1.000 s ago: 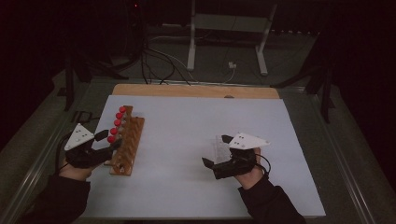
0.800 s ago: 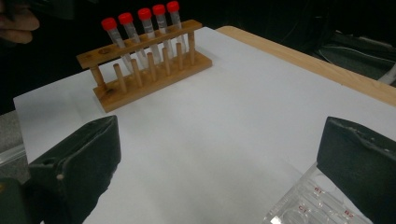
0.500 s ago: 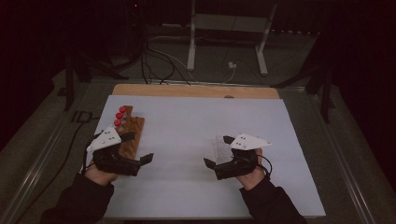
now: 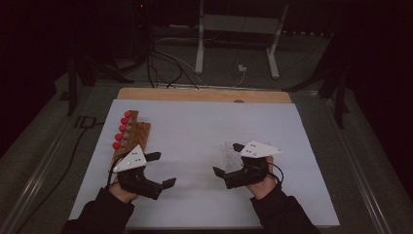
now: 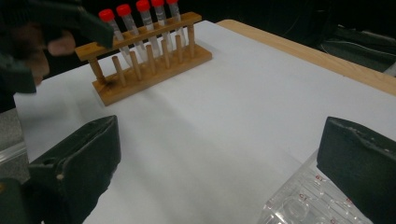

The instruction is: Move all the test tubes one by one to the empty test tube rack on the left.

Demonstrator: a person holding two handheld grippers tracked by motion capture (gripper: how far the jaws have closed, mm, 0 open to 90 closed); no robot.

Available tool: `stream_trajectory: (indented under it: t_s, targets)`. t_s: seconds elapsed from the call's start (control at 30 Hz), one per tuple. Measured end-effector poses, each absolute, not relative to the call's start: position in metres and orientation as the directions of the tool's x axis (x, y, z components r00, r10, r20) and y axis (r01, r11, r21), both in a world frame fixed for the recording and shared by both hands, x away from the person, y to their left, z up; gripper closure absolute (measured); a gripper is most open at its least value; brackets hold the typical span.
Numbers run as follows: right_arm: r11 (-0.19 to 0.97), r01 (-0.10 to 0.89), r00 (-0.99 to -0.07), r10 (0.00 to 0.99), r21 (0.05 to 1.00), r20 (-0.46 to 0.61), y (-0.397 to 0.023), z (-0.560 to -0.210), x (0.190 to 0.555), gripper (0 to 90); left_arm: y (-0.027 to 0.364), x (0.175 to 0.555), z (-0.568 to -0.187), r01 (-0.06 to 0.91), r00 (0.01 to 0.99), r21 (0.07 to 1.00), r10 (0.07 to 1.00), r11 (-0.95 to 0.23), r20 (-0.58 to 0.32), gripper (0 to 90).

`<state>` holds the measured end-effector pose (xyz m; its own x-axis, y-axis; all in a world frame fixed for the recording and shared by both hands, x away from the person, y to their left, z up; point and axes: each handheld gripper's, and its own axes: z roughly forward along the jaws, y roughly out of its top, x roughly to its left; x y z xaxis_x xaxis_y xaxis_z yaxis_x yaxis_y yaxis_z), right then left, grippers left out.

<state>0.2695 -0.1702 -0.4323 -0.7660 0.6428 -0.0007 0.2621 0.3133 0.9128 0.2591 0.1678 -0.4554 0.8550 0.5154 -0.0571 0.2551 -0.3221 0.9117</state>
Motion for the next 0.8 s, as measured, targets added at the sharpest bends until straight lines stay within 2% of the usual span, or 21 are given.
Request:
stream_trajectory:
  t_s: [0.33,0.67,0.8]
  targets:
    - [0.321,0.263,-0.766,0.643,0.91,-0.005,-0.17,-0.435,0.27,0.0,0.159,0.251,-0.492,0.243,0.881,0.885,0.472,-0.396,-0.03,1.0]
    - [0.32,0.26,-0.766,0.643,0.911,-0.007,-0.17,-0.435,0.269,0.0,0.167,0.241,-0.51,0.244,0.863,0.863,0.506,-0.443,0.015,1.0]
    - [0.321,0.257,-0.766,0.643,0.912,-0.01,-0.171,-0.435,0.269,0.0,0.173,0.239,-0.513,0.278,0.854,0.859,0.521,-0.43,-0.016,1.0]
